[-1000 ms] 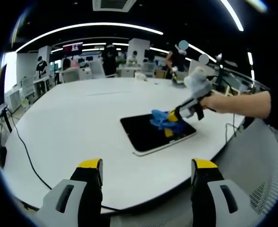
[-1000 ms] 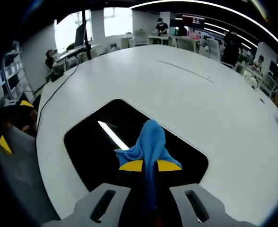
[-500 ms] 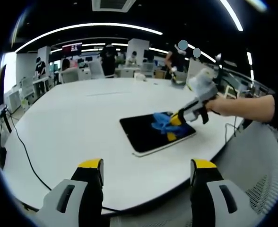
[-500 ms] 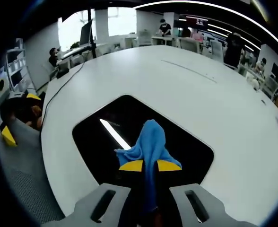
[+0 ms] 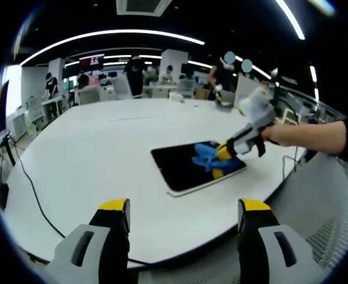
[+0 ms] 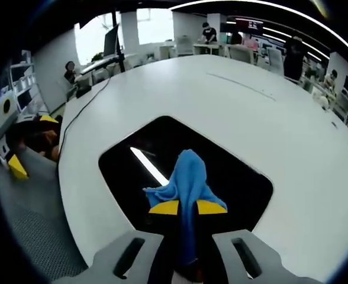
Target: Wipe the mirror surface with the cleaning cloth until all visible marks leave the cleaned area.
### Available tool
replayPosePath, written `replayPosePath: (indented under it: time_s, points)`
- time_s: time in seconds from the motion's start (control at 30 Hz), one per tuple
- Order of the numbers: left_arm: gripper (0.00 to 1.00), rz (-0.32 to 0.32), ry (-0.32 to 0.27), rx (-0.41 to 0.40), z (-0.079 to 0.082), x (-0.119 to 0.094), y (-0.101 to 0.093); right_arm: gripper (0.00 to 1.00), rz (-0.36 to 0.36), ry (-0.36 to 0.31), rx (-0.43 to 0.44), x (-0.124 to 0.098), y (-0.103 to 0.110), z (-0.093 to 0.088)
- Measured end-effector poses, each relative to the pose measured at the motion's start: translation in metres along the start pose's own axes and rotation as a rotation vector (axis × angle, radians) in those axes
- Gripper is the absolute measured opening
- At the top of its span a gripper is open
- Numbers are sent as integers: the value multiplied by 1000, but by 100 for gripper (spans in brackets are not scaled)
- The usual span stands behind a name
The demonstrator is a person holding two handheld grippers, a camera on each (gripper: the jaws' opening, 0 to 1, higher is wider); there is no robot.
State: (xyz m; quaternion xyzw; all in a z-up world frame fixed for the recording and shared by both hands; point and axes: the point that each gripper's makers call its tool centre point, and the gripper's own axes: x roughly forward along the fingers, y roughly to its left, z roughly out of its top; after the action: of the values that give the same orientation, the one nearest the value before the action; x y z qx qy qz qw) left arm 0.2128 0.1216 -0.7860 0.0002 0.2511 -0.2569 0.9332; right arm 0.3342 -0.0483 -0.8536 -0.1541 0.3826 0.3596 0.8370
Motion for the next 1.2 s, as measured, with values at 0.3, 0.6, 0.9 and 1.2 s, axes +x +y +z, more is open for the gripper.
replayPosePath:
  time_s: [0.3,0.6,0.9,1.2]
  points:
    - [73,-5,-7,0,1,0,-1,4,12,5,1,-6,8,-7]
    - [73,2,0,-4,0,0,0,4,19,23,-10,-10,15,-13]
    - [73,6,0,-3,-1,-1,1,4,24,22,14,-16,23,-19]
    - [73,8,0,-4,-1,-2,0,4,35,27,13,-21,32,-25]
